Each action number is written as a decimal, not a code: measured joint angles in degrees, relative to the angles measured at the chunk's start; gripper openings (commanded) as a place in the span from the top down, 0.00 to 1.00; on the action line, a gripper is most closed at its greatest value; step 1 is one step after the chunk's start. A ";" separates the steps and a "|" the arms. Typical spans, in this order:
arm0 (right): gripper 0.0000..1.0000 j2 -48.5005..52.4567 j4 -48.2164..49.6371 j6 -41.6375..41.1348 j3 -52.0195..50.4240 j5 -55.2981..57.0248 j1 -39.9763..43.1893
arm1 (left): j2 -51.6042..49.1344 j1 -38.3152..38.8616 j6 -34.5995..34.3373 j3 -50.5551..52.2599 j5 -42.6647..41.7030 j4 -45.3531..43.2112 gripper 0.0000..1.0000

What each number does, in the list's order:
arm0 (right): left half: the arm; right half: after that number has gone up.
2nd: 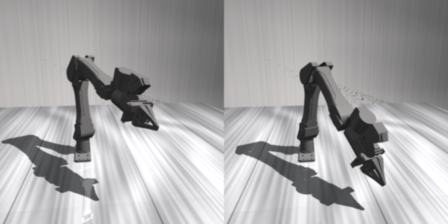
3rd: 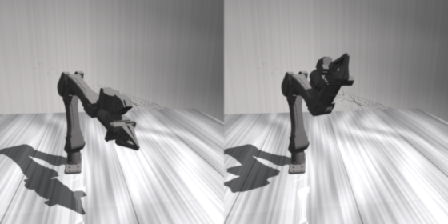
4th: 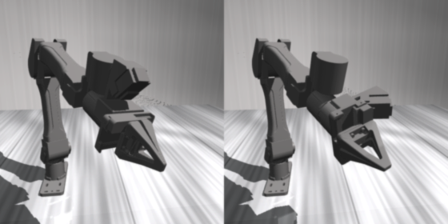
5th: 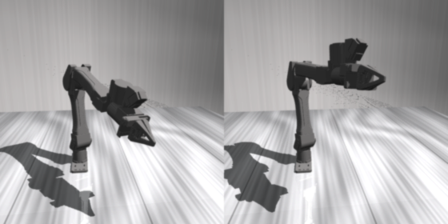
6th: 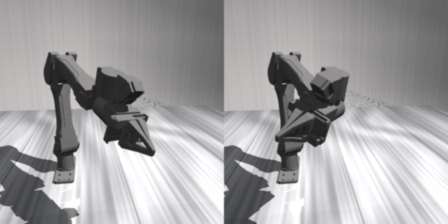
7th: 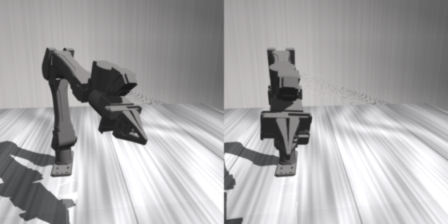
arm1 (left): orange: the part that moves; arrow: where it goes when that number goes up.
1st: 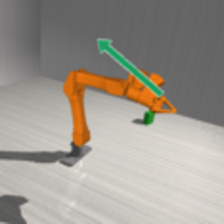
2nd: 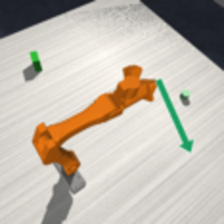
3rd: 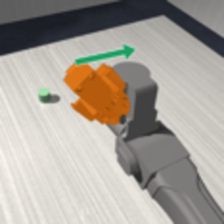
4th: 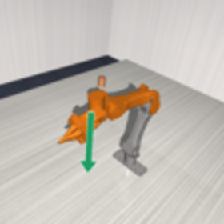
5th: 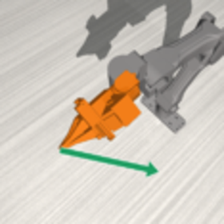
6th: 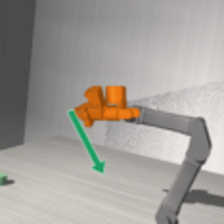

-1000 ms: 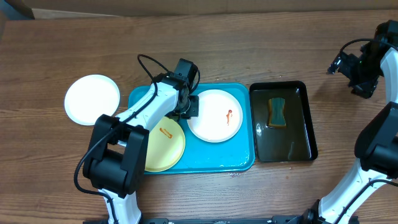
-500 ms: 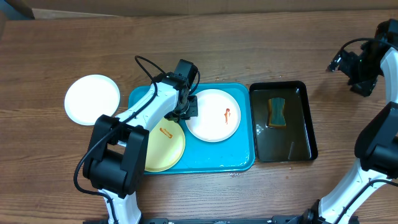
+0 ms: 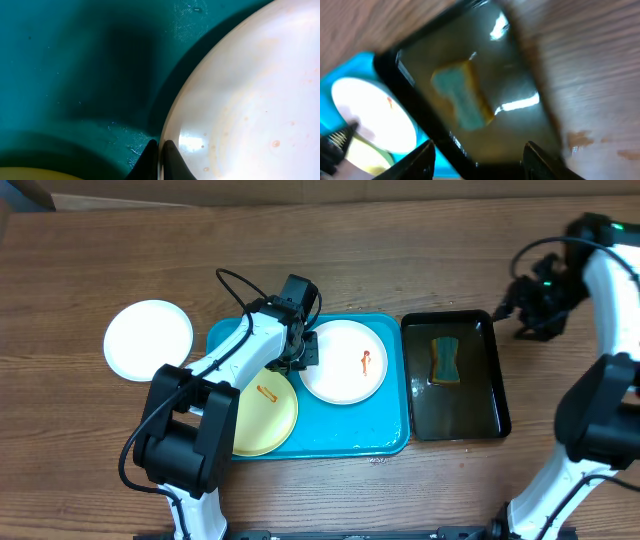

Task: Clean dirty plates on tray and stack at the side
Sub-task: 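Lower right gripper into basin and grasp the yellow-green sponge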

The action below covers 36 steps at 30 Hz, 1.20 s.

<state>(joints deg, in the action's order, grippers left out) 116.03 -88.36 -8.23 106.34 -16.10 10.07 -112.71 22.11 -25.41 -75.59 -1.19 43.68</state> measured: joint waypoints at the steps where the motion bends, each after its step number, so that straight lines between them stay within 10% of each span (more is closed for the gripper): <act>1: 0.42 -0.74 -0.70 -0.20 0.02 0.81 -1.44 | 0.00 0.00 -0.02 0.02 0.00 -0.02 0.95; 27: 0.39 -3.04 22.58 -6.54 -27.98 18.08 -20.28 | 0.00 0.00 -0.02 0.24 0.17 -0.44 0.94; 30: 0.48 -3.04 25.57 -6.54 -30.38 18.18 -20.28 | 0.00 0.00 -0.02 0.24 0.17 -0.44 0.94; 33: 0.96 -3.04 26.56 -6.91 -31.58 18.21 -20.28 | 0.00 0.00 -0.02 0.24 0.15 -0.46 0.94; 36: 0.94 -3.04 26.77 -6.64 -32.37 18.47 -20.31 | 0.00 0.00 -0.02 0.24 0.15 -0.48 0.94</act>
<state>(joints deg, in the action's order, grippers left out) 112.99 -61.58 -14.87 73.97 2.37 -10.24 -112.71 22.11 -25.43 -75.35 -1.04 43.20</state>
